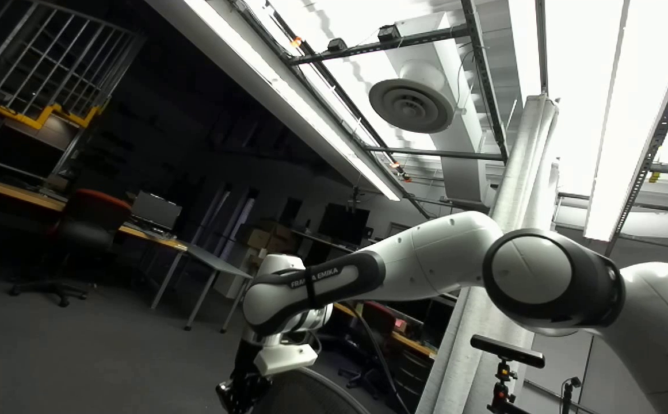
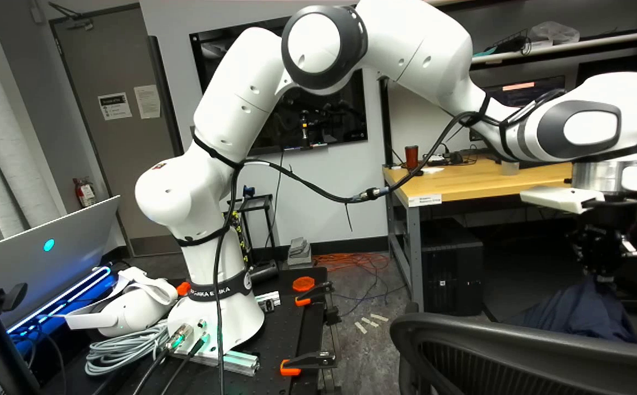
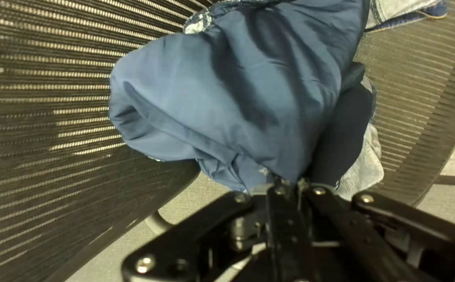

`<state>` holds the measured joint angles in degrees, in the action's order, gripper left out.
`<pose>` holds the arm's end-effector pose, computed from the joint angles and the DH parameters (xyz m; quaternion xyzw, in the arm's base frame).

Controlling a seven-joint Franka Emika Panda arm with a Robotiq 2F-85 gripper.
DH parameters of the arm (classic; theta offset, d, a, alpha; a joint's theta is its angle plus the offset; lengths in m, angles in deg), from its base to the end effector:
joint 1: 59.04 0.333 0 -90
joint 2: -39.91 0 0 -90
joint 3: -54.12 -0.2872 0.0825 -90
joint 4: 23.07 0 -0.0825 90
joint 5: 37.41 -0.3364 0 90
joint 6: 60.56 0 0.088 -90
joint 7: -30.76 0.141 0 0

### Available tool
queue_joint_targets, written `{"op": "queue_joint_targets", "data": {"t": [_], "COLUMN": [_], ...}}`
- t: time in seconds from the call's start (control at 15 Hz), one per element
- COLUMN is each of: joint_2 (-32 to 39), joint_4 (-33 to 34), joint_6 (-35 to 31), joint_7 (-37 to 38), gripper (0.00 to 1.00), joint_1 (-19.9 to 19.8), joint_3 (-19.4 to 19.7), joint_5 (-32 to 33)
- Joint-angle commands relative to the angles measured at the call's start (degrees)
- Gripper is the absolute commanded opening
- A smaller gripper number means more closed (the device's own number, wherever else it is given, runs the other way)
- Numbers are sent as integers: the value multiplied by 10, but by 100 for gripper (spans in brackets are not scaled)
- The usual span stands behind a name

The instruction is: Remove the jean jacket from the backrest of the chair, place the jacket on the backrest, remove the jacket from the backrest

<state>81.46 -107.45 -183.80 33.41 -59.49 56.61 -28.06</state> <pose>0.6538 -0.0410 0.2191 0.9964 0.0028 -0.0236 0.0815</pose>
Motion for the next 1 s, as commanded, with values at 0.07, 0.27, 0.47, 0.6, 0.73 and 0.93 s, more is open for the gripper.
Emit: {"op": "queue_joint_targets", "data": {"t": [0.07,0.27,0.47,0.6,0.73,0.93], "joint_2": [-66,-97,-124,-137,-148,-156], "joint_4": [2,19,45,65,87,130], "joint_6": [20,38,61,74,85,109], "joint_7": [22,25,27,27,28,29], "gripper": [1,1,1,1,1,1], "joint_1": [0,-4,-7,-8,-8,-11], "joint_3": [2,4,4,4,5,4], "joint_5": [-27,-33,-39,-40,-39,-44]}}
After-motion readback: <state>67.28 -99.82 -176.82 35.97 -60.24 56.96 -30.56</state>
